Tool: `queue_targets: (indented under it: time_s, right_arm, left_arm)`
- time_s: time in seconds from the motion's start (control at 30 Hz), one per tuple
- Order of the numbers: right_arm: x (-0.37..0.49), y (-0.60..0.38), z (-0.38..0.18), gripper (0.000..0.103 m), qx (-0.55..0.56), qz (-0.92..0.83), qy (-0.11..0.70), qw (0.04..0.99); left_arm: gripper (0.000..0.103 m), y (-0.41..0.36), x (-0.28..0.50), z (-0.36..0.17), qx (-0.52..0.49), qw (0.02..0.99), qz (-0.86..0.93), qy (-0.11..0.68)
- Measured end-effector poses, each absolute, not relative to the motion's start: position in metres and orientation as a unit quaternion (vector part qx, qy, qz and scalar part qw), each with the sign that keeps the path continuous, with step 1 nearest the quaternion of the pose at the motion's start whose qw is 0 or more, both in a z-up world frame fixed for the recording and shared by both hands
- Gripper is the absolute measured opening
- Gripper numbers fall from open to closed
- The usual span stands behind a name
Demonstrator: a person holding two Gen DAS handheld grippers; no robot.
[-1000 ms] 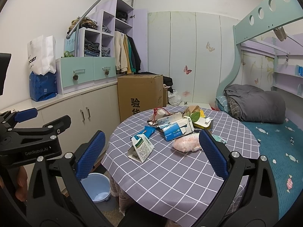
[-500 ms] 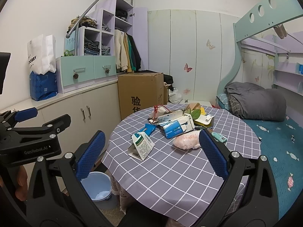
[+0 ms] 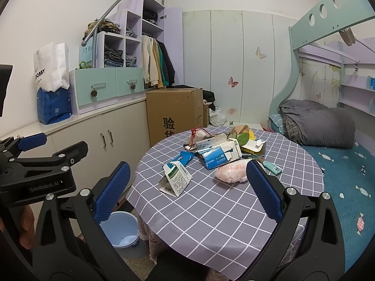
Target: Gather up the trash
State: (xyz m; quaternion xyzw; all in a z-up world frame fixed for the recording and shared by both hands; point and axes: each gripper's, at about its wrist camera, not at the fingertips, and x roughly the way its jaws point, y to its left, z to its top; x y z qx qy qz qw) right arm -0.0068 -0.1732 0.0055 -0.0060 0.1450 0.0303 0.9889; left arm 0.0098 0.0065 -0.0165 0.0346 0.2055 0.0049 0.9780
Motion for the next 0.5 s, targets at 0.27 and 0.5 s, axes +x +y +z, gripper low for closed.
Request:
queue_targets:
  time_s: [0.27,0.5]
  right_arm:
    - [-0.0030,-0.1753,0.0060,0.097,-0.002,0.029,0.150,0.988]
    - [0.0001,-0.1802,0.0057,0.097,0.005,0.032,0.152,0.988]
  left_arm:
    - [0.099,0.0036,0.0109,-0.0183,0.037,0.977,0.006,0.209]
    - [0.099,0.0001,0.0164,-0.0195,0.039,0.975,0.006,0.216]
